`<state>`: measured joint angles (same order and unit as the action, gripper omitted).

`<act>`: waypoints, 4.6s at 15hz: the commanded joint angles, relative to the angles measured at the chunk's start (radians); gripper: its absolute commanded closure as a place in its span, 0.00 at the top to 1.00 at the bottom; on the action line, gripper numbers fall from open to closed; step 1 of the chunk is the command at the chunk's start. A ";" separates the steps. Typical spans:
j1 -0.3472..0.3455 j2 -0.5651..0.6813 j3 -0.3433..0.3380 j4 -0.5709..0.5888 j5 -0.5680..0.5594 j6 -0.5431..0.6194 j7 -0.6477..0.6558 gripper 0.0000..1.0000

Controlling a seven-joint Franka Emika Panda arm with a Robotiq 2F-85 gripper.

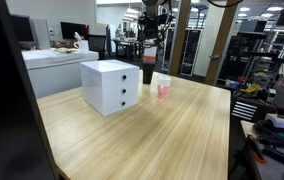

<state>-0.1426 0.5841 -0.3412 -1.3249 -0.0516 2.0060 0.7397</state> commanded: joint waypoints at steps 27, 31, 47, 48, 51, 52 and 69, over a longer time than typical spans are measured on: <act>-0.011 0.047 0.015 0.007 -0.039 0.045 0.026 1.00; -0.011 0.047 0.017 0.007 -0.037 0.042 0.027 0.81; 0.001 0.027 0.025 0.026 -0.045 0.028 0.021 0.47; 0.001 0.026 0.026 0.030 -0.045 0.026 0.022 0.47; 0.001 0.023 0.026 0.045 -0.045 0.019 0.021 0.47; 0.001 0.023 0.026 0.048 -0.045 0.018 0.021 0.47; 0.018 -0.002 0.013 0.099 -0.023 -0.028 -0.023 0.47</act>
<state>-0.1267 0.6136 -0.3314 -1.2240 -0.0699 2.0230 0.7508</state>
